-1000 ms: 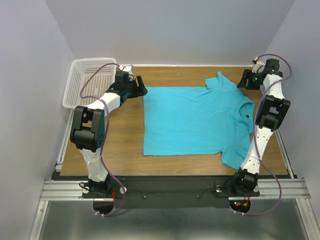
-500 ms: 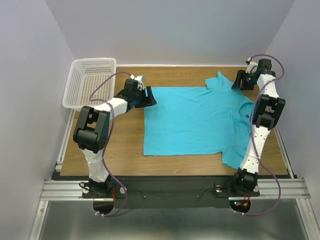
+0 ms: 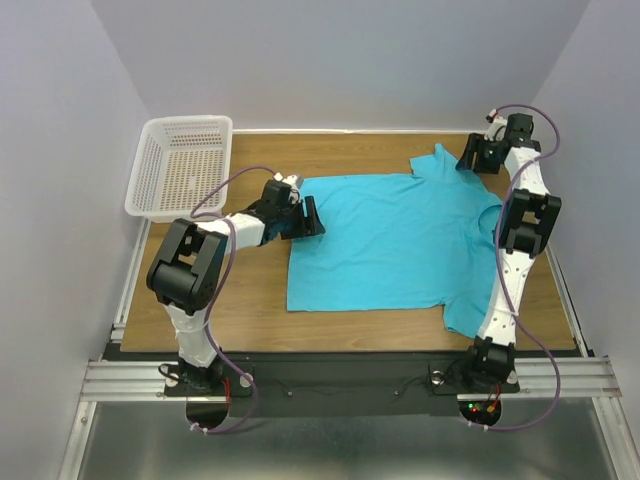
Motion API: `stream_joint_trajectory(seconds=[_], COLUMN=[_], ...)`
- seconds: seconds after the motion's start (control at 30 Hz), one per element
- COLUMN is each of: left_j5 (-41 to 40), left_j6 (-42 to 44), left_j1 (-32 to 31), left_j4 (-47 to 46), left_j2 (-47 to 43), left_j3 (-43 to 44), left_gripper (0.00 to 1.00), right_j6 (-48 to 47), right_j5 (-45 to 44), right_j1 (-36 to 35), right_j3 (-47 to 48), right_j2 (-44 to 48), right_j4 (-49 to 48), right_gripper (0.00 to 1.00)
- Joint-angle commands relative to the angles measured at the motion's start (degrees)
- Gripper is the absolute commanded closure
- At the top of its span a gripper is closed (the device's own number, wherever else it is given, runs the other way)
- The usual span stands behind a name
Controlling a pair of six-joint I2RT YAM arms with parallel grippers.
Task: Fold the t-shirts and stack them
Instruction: Flatten the tshirt out
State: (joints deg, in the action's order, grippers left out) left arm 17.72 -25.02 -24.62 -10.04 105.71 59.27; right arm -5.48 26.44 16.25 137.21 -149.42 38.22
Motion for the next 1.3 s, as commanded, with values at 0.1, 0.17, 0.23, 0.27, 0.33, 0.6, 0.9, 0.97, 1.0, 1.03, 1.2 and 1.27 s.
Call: stream_joint_trajectory(seconds=[0.1,0.17,0.23,0.27,0.33,0.6,0.9,0.97,1.0,1.03,1.2,1.27], left_j5=[-2.42,-4.17,-6.28,-6.9,-6.9,-7.6,-15.68,-16.66,-16.57,-16.57,-16.57,-16.31], left_j6=[-3.19,-4.34,-5.3,-6.09,-6.45,-6.8,-4.26,-3.55,-2.68,-2.41,-1.7,-1.79], left_j1=[-0.51,-0.43,0.01,0.27,0.63,0.63,1.42,2.29,2.73,3.43,4.67,4.85], left_j4=[9.42,9.95,11.17,11.1,11.45,12.76,15.84,16.37,16.89,17.07,16.64,16.64], left_j2=[-3.05,-4.72,-6.12,-7.61,-9.02,-14.47,-23.27,-23.88,-24.06,-23.89,-25.11,-25.9], left_j3=[-9.5,-10.74,-12.94,-13.64,-15.4,-17.52,-9.88,-7.94,-7.41,-6.54,-6.27,-6.35], left_gripper=[0.26,0.26,0.26,0.26,0.26,0.25,0.19,0.18,0.18,0.18,0.18,0.18], right_j6=[0.82,0.9,0.91,0.99,1.43,7.49,10.75,10.4,10.05,9.7,6.01,4.26], right_j5=[-0.68,-0.07,1.15,1.68,3.09,8.9,1.08,0.81,0.64,0.46,-3.84,-6.03], right_j1=[-0.52,-0.52,-0.52,-0.52,-0.69,-3.94,-8.86,-9.31,-9.57,-9.74,-10.01,-10.01], right_j3=[-0.62,-1.24,-1.68,-1.77,-1.68,3.23,7.64,6.59,5.63,4.75,-0.44,-0.8], right_j2=[2.2,2.99,3.79,4.05,4.14,0.37,-3.77,-3.68,-3.59,-2.81,-0.87,-0.43], right_j4=[-3.94,-4.38,-4.64,-4.73,-4.91,-8.33,-12.9,-12.82,-12.82,-12.82,-12.2,-11.24], right_gripper=[0.3,0.3,0.3,0.3,0.3,0.3,0.31,0.32,0.32,0.32,0.33,0.35])
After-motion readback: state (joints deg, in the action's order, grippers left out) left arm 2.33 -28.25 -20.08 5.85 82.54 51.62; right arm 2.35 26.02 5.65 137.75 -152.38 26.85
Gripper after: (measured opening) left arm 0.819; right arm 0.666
